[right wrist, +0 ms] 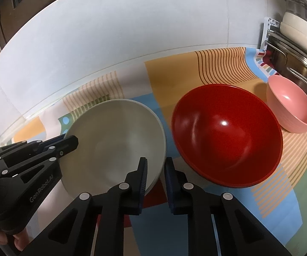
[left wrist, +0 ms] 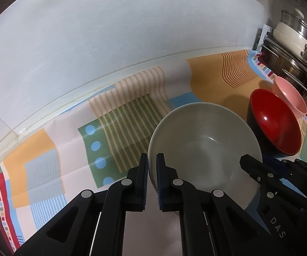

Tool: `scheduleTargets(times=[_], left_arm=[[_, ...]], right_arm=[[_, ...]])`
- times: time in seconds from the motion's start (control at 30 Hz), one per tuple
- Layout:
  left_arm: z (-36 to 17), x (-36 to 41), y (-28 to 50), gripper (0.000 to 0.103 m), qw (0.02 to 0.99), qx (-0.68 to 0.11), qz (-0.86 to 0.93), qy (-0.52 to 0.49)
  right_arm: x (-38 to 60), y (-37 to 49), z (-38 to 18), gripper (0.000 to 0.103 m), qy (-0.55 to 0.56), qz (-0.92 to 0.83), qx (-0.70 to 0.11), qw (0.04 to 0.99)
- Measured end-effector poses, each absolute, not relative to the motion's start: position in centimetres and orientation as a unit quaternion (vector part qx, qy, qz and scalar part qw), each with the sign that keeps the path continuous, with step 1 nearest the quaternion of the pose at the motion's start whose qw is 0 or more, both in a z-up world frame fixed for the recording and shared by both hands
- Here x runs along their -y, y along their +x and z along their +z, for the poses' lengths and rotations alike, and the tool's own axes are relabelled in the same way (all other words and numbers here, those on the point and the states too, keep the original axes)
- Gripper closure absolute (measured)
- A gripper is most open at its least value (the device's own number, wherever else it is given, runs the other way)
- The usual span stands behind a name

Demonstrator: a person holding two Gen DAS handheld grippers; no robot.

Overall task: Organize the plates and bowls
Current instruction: 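Lift the white bowl with both grippers and carry it toward the stacked plates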

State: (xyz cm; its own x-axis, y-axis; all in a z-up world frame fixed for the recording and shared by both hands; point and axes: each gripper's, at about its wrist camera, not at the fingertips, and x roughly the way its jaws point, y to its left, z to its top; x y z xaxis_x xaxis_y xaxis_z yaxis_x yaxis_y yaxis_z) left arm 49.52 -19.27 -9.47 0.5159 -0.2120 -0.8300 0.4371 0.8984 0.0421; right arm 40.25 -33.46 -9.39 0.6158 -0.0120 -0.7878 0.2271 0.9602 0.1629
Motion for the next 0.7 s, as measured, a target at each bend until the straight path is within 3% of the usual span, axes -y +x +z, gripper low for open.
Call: scheduleTargets(times=[0.7], left_arm=[[-5.6, 15.4, 41.2, 0.093, 0.871, -0.447, -0.191, 0.077]], right_arm=[[30.9, 34.1, -5.0, 0.086, 0.106, -0.039, -0.428, 0.897]])
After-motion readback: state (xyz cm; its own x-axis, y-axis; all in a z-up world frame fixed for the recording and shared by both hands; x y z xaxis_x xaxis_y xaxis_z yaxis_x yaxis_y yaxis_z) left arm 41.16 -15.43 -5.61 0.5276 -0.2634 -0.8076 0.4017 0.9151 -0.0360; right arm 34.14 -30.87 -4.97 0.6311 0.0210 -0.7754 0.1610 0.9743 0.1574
